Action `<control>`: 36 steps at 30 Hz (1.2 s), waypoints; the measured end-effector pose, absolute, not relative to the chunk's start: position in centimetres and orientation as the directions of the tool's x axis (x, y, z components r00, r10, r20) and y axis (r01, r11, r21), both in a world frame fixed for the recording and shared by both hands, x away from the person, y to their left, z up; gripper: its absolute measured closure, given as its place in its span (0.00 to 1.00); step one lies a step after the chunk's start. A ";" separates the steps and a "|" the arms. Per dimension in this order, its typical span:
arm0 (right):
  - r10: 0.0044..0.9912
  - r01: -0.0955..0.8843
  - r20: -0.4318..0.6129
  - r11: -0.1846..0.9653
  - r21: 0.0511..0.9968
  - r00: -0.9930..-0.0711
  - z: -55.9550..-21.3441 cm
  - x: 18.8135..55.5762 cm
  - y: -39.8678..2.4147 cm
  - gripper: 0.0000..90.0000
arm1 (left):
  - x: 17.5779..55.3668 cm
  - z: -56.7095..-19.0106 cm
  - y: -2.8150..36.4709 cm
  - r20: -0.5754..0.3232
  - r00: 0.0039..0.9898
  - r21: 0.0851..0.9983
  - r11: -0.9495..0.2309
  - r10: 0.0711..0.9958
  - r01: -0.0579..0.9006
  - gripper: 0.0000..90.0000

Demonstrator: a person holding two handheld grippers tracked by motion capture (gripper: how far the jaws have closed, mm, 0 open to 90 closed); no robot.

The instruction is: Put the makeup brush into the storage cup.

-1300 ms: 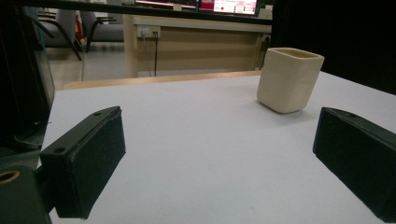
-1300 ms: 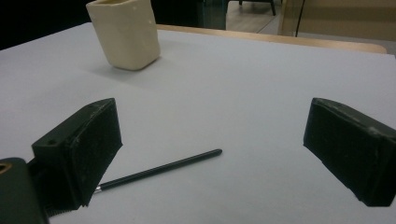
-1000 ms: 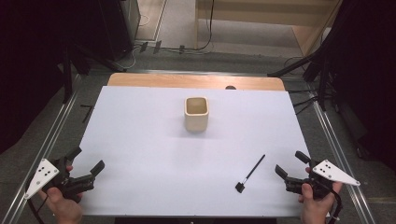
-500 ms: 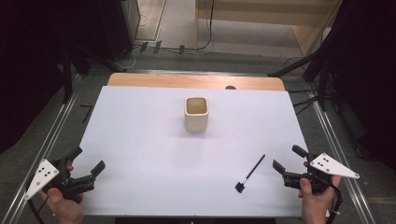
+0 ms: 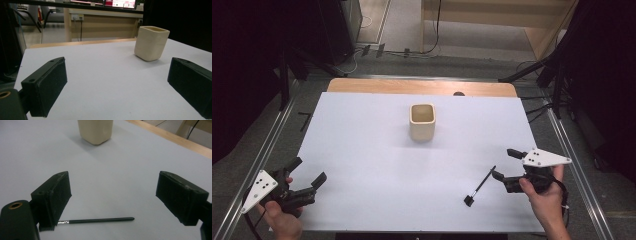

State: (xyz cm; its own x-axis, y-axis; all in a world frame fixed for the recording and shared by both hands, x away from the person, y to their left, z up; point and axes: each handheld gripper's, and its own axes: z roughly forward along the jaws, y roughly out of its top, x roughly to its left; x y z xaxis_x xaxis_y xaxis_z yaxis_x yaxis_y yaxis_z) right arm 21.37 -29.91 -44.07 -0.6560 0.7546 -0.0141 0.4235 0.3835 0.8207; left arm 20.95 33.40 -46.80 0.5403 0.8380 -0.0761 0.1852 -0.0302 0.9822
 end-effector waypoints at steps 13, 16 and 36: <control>0.660 0.455 -0.035 0.555 0.696 -0.751 -44.7 23.2 -28.2 0.17 | 20.9 -46.8 33.4 -0.081 0.541 0.982 -0.025 0.837 0.186 0.03; 0.638 0.457 -0.038 0.591 0.664 -0.769 -44.9 23.6 -28.0 0.21 | 20.9 -46.8 33.3 -0.080 0.541 0.982 -0.026 0.837 0.186 0.03; 0.474 0.384 -0.115 0.813 0.437 -0.873 -45.9 25.2 -25.4 0.30 | 20.9 -46.9 33.3 -0.079 0.543 0.982 -0.030 0.836 0.188 0.03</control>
